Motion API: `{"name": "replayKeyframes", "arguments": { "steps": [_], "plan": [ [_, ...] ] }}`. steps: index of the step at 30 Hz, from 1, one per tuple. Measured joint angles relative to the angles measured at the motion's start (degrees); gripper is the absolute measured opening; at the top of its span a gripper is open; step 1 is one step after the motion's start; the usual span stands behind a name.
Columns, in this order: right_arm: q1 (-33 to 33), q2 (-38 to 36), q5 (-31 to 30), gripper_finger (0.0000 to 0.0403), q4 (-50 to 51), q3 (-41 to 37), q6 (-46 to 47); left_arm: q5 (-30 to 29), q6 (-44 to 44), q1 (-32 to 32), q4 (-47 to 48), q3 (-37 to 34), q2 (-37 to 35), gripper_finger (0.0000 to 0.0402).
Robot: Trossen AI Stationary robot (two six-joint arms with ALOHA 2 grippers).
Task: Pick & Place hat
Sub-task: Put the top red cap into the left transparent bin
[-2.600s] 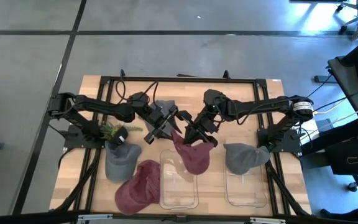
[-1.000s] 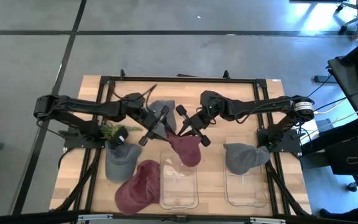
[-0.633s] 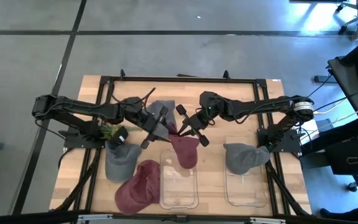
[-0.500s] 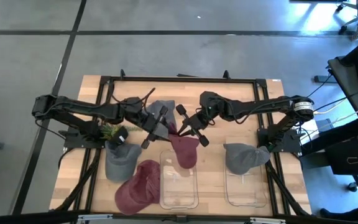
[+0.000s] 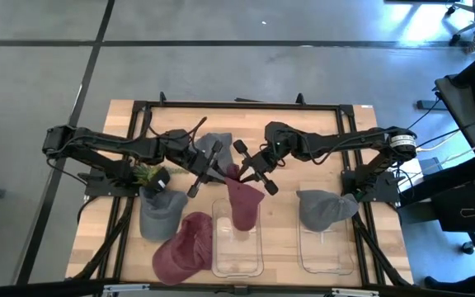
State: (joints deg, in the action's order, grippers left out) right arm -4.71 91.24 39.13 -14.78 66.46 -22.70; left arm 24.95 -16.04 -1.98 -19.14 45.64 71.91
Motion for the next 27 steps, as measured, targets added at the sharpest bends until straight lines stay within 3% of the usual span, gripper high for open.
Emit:
{"name": "replayKeyframes", "arguments": {
  "steps": [6, 12, 16, 20, 27],
  "plan": [
    [-0.58, -3.09, -4.83, 0.009, 7.27, 0.24, 0.48, -1.74, 4.61, -0.15, 2.02, -0.06, -1.77, 0.0025],
    [-0.82, -11.29, -26.89, 0.0151, 22.39, 0.28, 3.0, -8.52, 11.34, -0.01, 15.74, 3.88, -3.32, 0.0025],
    [-0.79, -16.06, -35.39, 0.017, 30.93, 0.28, 7.06, -13.18, 17.78, 0.78, 30.26, 11.77, -2.51, 0.0025],
    [-0.79, -19.3, -36.96, 0.0175, 37.08, 0.28, 10.49, -17.77, 26.23, 1.64, 45.19, 20.85, -0.53, 0.0025],
    [-0.76, -21.14, -36.84, 0.0173, 43.19, 0.26, 10.32, -12.99, 40.24, 4.08, 55.92, 32.82, 4.66, 0.0025]
  ]
}}
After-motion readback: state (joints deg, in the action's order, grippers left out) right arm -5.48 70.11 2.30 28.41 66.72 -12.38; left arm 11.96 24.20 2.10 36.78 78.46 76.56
